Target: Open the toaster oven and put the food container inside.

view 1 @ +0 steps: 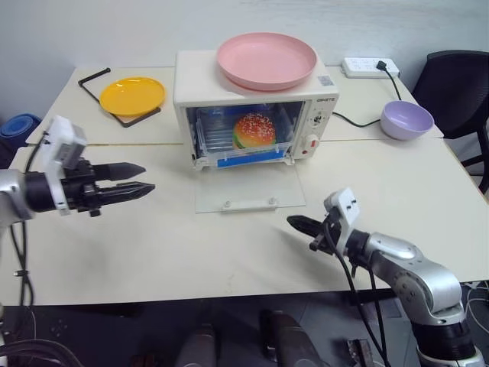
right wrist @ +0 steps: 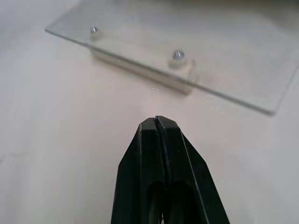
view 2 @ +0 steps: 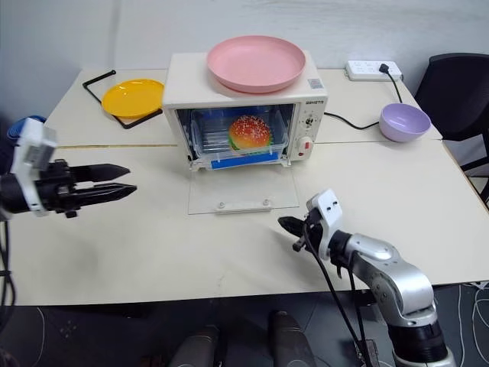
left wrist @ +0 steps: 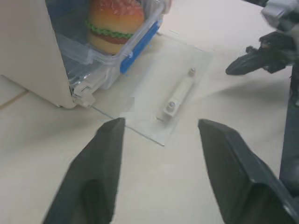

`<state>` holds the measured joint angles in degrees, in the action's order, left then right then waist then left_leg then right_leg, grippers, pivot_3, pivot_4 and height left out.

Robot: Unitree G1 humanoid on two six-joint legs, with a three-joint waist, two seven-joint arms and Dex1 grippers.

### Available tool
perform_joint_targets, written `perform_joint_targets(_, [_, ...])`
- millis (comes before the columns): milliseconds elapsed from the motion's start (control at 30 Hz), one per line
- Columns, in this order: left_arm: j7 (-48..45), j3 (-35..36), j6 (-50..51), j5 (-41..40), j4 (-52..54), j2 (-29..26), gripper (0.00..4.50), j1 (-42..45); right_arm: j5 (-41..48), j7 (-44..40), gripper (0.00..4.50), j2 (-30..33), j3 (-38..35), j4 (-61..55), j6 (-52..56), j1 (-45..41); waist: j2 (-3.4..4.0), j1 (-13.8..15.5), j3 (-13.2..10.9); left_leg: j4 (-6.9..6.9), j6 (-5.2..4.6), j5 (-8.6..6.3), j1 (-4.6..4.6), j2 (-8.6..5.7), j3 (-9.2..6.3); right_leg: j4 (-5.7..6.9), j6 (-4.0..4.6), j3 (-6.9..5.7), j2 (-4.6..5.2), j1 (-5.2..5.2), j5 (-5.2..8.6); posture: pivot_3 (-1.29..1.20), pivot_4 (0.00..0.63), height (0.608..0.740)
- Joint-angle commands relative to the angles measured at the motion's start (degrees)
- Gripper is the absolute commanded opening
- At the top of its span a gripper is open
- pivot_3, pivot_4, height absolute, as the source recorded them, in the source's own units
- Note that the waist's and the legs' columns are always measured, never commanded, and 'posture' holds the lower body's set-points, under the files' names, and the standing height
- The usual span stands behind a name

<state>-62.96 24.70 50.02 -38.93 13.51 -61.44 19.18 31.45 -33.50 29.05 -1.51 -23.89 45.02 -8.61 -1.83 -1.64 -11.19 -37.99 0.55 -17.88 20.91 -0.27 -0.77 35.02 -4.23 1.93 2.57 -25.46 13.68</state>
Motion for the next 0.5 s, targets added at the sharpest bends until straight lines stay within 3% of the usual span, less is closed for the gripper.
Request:
perform_joint_targets(33, [-2.1,3.0,0.2,-2.2,1.9,-2.3,3.77,-1.4,-1.9,1.1,0.00,-1.0,0.4,2.3,-2.3,-0.1,0.00,0.0,0.0,0.00,0.00,0.00,0.00,0.01,0.00,0.00,0.00,-0.01,-0.05,0.00,0.00,0.00,0.150,0.740])
perform_joint_targets(133, [-1.9,3.5,-1.0,-1.7,1.8,-3.0,4.49,-2.2,-4.6,1.7,0.00,-3.1,2.0,7.5,-5.6,-1.4,-0.04,-0.1,0.0,0.00,0.01,0.00,0.03,0.06,-0.03,0.00,0.03,-0.02,-0.14,-0.03,0.02,0.00,0.150,0.740])
perform_joint_targets(367, [-0.4,3.4,-3.3,-0.6,1.7,-3.3,4.49,-2.9,-9.3,2.3,0.00,-6.6,2.4,17.6,-13.1,-8.7,-0.02,-0.2,0.0,0.03,0.02,-0.01,-0.01,0.06,0.04,0.08,0.02,-0.01,-0.13,-0.06,0.01,0.00,0.150,0.740])
perform_joint_targets(500, [0.4,3.3,-3.8,-0.6,1.2,-3.1,4.49,-2.6,-5.0,0.2,0.00,-5.7,-1.5,17.0,-10.6,-13.4,0.00,-0.2,0.0,0.03,0.03,-0.02,0.06,0.05,0.02,0.09,-0.01,0.00,-0.08,-0.12,-0.01,0.00,0.150,0.740])
